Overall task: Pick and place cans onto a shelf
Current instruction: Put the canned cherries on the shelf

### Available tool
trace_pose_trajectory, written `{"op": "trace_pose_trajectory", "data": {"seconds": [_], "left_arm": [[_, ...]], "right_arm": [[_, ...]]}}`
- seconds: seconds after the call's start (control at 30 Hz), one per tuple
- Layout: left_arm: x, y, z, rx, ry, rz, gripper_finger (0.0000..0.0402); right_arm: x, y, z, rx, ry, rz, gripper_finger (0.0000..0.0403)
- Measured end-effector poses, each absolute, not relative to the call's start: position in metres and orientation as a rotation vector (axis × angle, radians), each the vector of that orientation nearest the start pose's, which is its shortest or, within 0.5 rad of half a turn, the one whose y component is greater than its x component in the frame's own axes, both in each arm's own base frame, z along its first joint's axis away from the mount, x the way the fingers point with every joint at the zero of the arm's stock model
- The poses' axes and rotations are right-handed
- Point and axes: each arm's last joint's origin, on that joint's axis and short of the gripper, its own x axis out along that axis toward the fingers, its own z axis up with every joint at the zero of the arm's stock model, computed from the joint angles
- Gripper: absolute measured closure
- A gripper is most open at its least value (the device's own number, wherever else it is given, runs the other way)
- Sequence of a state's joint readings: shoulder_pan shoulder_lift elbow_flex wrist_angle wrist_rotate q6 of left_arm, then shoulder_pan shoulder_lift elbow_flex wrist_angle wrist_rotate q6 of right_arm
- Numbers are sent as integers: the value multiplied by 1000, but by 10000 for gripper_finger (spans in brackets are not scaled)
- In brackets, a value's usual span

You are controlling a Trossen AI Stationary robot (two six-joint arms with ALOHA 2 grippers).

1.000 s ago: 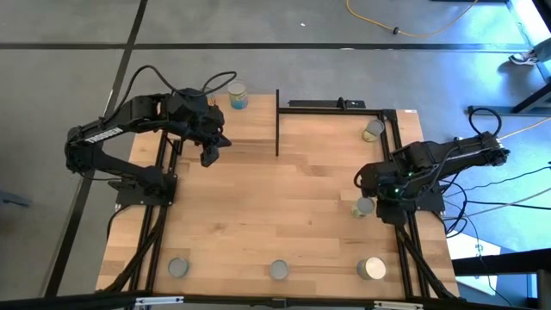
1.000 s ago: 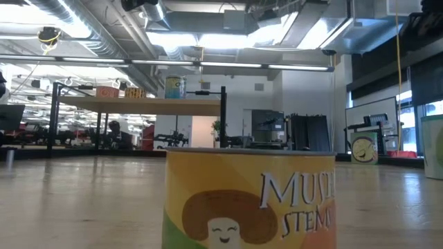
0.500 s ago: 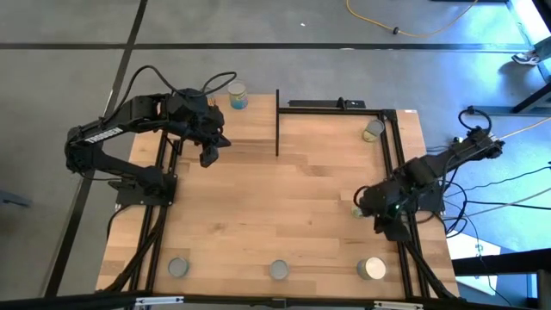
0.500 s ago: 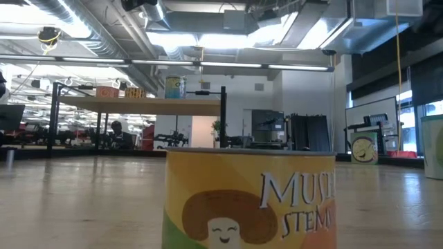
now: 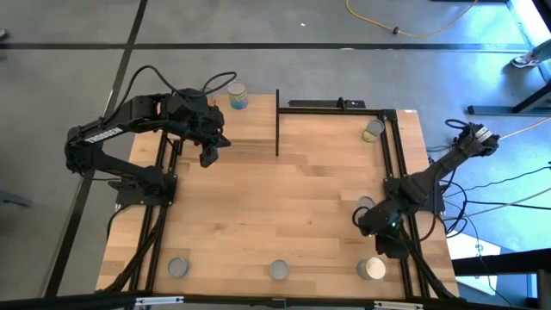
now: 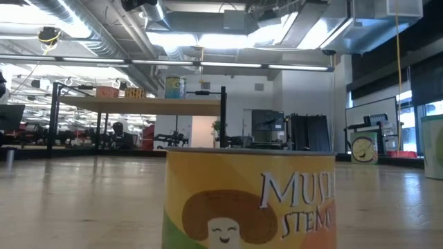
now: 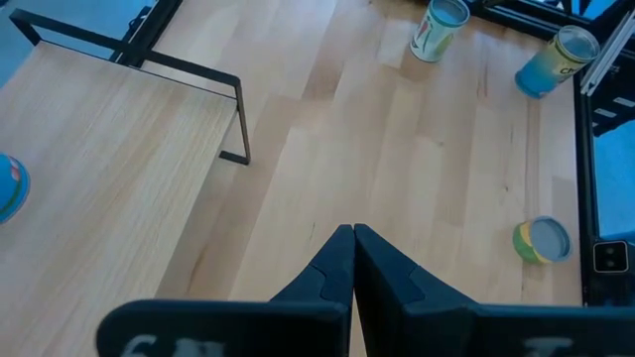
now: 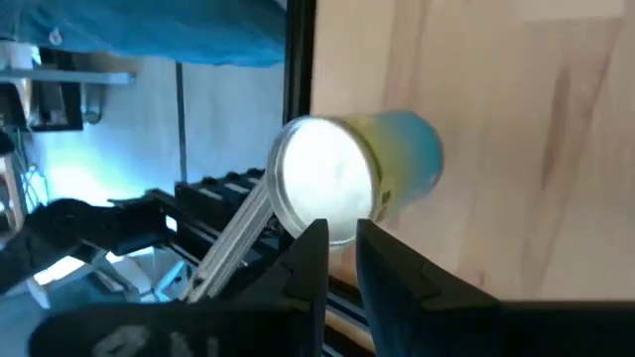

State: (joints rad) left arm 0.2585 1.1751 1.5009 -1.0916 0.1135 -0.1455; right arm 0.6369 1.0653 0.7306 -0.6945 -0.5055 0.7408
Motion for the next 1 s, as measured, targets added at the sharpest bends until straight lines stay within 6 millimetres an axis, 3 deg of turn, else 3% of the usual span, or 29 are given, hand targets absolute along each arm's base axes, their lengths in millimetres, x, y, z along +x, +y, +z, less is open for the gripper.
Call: {"op": "trace_pose_trajectory", "data": {"seconds": [0.33, 1.0], "left_arm": [[195, 48, 415, -280, 743, 193, 401], [195, 48, 415, -280, 743, 193, 401]], "right_arm": [[141, 123, 216, 534, 1437, 526, 344], [144, 132, 213, 526, 1412, 519, 344]]}}
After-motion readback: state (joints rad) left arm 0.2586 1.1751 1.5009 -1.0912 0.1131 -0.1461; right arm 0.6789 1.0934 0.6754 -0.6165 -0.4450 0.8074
